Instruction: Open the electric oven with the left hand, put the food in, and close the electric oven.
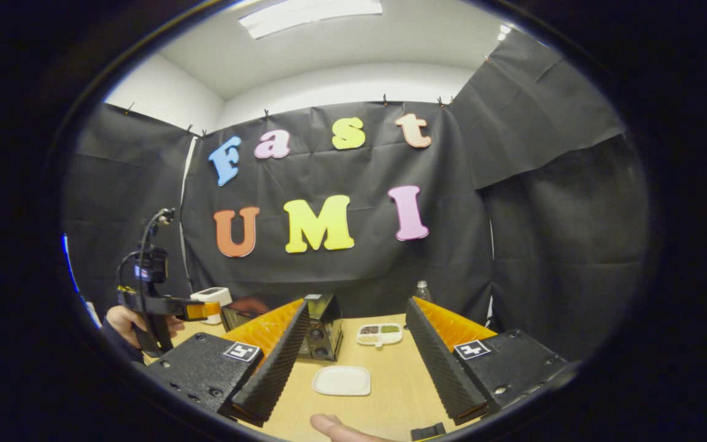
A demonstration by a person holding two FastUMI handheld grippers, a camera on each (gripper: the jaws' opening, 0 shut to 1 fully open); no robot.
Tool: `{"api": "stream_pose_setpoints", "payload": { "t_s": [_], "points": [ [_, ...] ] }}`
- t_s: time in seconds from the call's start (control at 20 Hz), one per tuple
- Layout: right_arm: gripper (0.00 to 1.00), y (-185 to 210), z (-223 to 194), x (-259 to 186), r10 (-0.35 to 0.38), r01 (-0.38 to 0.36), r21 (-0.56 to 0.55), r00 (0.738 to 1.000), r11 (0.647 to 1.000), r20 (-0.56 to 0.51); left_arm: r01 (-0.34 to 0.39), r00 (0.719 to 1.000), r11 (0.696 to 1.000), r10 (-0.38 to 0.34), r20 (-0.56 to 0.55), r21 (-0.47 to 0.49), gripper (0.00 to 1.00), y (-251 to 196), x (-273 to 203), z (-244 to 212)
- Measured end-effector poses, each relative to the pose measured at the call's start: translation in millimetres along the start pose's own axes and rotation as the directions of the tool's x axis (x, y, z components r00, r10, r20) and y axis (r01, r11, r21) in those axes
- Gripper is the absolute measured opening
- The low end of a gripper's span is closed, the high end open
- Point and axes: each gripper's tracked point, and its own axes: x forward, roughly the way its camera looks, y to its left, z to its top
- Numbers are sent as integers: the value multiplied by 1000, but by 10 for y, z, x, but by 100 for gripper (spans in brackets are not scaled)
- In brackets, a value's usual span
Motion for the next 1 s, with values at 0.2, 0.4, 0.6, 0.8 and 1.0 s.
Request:
{"api": "stream_pose_setpoints", "payload": {
  "t_s": [0.2,0.4,0.6,0.8,1.0],
  "points": [
    [96,105,86,-218,20,-20,0,1000,1000,10,-1,998,1000,1,69,11,92,11,-614,182],
    [96,188,211,-415,34,-32,-31,998,999,49,11,988,1000,-8,157,-15,92,-35,-1183,357],
    [96,270,234,-501,45,-43,-41,997,998,55,23,979,999,-16,203,-31,91,-105,-1591,373],
    [96,357,143,-550,65,-63,-60,997,996,40,26,975,999,-20,220,-25,92,-102,-1896,273],
    [96,461,-26,-585,85,-84,-76,996,994,15,29,974,998,-17,228,-48,92,-101,-2111,112]
  ]
}}
